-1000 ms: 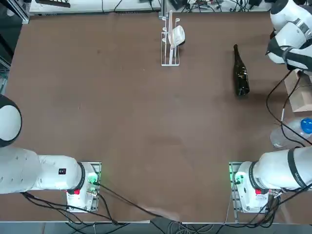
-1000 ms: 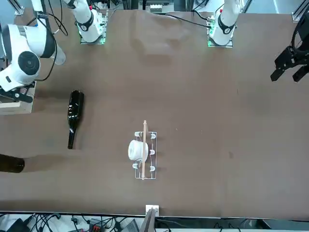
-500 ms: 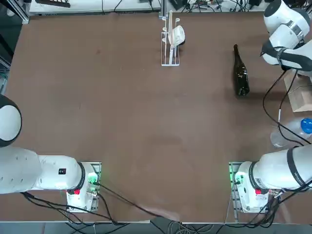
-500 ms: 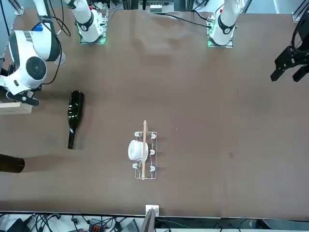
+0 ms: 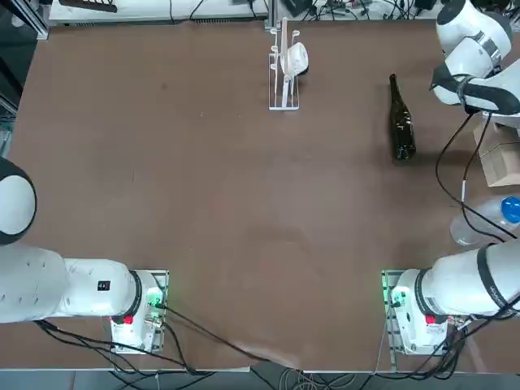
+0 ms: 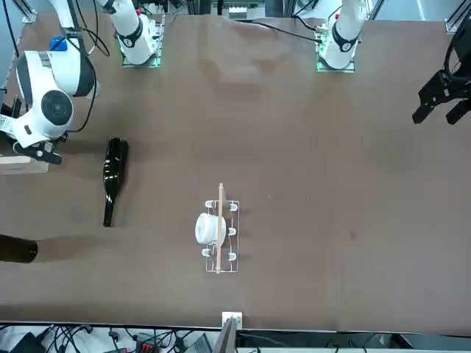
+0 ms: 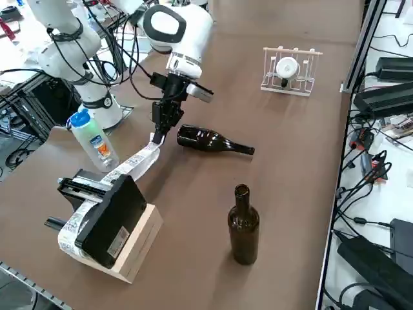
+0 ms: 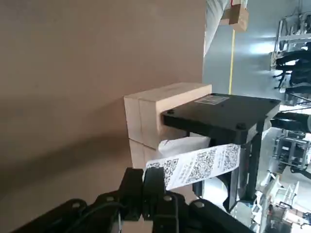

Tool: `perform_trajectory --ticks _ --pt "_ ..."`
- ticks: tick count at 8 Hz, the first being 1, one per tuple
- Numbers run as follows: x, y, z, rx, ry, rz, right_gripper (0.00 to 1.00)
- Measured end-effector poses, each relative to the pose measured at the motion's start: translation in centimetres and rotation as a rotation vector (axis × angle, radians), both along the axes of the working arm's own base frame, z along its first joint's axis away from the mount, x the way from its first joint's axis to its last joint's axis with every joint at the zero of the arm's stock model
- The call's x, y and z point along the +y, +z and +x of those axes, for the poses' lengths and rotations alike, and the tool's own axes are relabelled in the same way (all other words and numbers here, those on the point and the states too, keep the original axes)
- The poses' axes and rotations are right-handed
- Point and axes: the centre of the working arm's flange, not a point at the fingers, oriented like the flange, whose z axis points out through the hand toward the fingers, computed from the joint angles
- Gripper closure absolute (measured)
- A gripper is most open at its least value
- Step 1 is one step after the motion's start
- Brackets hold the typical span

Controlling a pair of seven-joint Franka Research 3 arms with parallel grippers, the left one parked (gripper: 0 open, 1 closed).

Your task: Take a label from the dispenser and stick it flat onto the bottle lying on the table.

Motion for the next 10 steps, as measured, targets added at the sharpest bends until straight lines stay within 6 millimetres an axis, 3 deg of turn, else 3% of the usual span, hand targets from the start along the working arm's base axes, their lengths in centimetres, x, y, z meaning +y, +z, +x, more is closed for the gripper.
perform_trajectory --ticks 3,8,10 --pt "2.7 1.9 1.8 0.002 -0.035 0.006 0.98" --pt "5.9 3.0 3.3 0.010 -0.048 0.020 0.98" --pt "8.2 3.8 4.2 0.018 -0.053 0.026 0.98"
